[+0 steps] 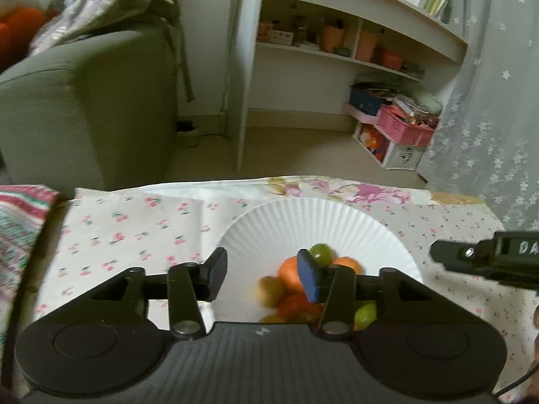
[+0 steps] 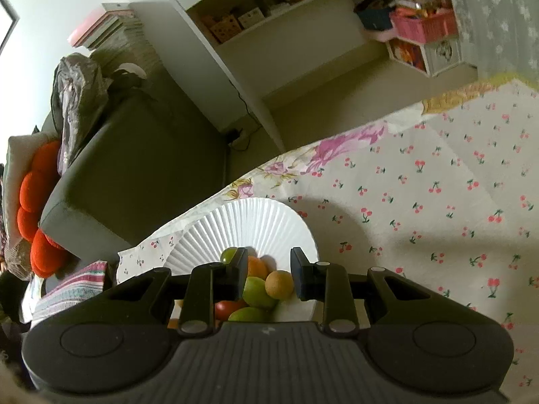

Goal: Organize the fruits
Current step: 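Open the left tool over the plate while the right tool releases its brown tomato there, then move the left tool to a pale tan tomato while the right tool approaches the other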

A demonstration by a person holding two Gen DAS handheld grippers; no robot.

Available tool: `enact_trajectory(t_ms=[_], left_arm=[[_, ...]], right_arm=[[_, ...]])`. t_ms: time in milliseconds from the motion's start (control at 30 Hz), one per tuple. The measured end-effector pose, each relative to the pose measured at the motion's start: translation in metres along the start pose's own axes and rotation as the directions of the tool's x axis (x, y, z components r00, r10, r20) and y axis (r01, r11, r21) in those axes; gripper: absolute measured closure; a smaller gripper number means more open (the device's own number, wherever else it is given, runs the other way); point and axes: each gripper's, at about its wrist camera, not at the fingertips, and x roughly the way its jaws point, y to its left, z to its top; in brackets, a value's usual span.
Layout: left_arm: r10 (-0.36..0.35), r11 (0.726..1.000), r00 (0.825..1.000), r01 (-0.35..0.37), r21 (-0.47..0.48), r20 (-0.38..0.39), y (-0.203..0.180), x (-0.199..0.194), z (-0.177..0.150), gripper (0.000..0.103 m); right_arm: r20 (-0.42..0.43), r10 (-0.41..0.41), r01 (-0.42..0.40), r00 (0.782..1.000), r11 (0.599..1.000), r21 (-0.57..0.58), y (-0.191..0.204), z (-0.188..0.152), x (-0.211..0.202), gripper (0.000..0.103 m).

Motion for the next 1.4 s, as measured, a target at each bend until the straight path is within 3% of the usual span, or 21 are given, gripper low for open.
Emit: enact_trajectory(t_ms=[167, 300, 400, 533, 667, 800, 933, 1200, 1400], left_arm=[[0.018, 1.000, 1.000, -0.019, -0.014, -0.024, 0.006, -0.019, -0.011, 0.049], [0.023, 1.000, 0.999, -0.023, 0.019, -0.030, 0.005, -0.034, -0.025, 0.045], [0.027, 0.999, 0.999, -0.025, 0.038, -0.040, 0.002, -0.042, -0.033, 0.044], [0.038, 0.999, 0.998, -0.037, 0.034, -0.045, 0.000, -0.056, -0.046, 0.035], [0.047, 0.999, 0.997, -0.046, 0.025, -0.062, -0.005, -0.068, -0.060, 0.013], [0.023, 0.999, 0.996, -0.025, -0.025, -0.090, -0.001, -0.075, -0.070, 0.010], [0.053, 0.998, 0.993, -0.056, -0.020, -0.103, 0.000, -0.073, -0.080, 0.004], [0.083, 0.995, 0.987, -0.076, 0.058, -0.140, -0.006, -0.047, -0.098, 0.004], [0.070, 0.997, 0.990, -0.068, 0.019, -0.126, 0.000, -0.033, -0.103, 0.005]], right_arm=[[-0.001, -0.027, 0.027, 1.000, 0.998, -0.057, 0.011, -0.004, -0.009, 0.067], [-0.014, -0.033, 0.031, 0.999, 0.993, -0.117, 0.021, -0.012, -0.016, 0.049], [-0.031, -0.044, 0.038, 0.999, 0.987, -0.156, 0.029, -0.019, -0.023, 0.044], [-0.043, -0.036, 0.026, 0.998, 0.979, -0.203, 0.037, -0.029, -0.035, 0.034], [-0.049, -0.033, 0.020, 0.998, 0.967, -0.253, 0.047, -0.040, -0.044, 0.032], [-0.066, -0.024, 0.008, 0.998, 0.972, -0.236, 0.048, -0.049, -0.054, 0.030], [-0.065, 0.000, -0.014, 0.998, 0.977, -0.212, 0.044, -0.057, -0.066, 0.015], [-0.134, -0.045, 0.019, 0.990, 0.982, -0.186, 0.031, -0.066, -0.040, 0.013], [-0.138, -0.039, 0.013, 0.990, 0.982, -0.188, 0.028, -0.069, -0.036, 0.014]])
